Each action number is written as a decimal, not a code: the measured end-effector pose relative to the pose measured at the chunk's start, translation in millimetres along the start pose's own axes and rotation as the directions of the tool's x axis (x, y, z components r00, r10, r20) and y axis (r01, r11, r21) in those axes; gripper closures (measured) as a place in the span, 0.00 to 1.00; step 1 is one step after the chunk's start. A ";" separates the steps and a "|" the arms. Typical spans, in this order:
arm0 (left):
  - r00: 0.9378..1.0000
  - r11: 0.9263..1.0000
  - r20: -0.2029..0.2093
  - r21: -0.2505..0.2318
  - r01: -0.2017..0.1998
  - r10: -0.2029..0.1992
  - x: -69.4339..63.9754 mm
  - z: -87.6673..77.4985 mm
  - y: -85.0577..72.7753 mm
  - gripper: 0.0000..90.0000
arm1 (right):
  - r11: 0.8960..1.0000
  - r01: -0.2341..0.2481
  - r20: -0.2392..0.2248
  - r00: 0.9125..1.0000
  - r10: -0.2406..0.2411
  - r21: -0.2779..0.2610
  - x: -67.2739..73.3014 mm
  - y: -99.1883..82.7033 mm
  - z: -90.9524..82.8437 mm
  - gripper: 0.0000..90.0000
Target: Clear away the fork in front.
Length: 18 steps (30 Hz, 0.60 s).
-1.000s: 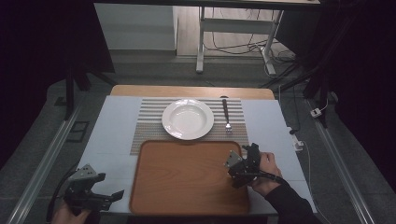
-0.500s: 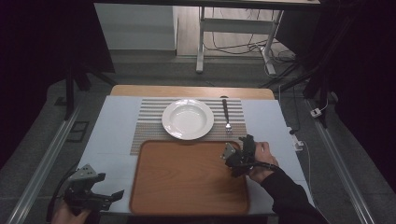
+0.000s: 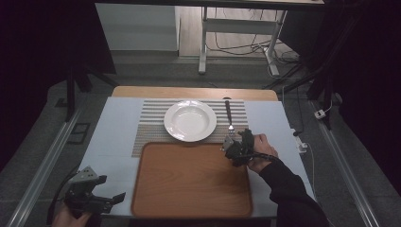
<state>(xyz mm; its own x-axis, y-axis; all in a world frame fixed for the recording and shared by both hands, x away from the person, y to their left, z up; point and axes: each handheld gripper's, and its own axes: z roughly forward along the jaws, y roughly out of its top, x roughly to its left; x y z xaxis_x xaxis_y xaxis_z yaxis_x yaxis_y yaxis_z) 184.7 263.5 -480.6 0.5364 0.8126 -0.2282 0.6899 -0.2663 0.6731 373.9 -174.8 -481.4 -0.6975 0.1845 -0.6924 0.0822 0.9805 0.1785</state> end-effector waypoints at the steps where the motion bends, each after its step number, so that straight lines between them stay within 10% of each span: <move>1: 1.000 1.000 0.000 0.000 0.000 0.000 0.0 0.0 0.0 0.02 | 1.000 -0.010 -0.022 1.000 0.010 -0.006 -1.9 0.8 2.2 0.21; 18: 1.000 1.000 0.004 -0.004 0.005 -0.005 0.8 -0.7 -0.4 0.02 | 0.998 0.018 0.003 1.000 -0.018 0.054 -24.0 11.9 35.4 0.33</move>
<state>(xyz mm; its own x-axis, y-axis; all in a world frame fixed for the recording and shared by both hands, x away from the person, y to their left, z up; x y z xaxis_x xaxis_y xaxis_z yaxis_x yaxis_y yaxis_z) 184.6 264.6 -480.6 0.5354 0.8114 -0.2344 0.6905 -0.2607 0.6747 416.9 -165.2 -487.4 -0.6971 0.1667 -0.6973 0.1079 0.9859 0.1278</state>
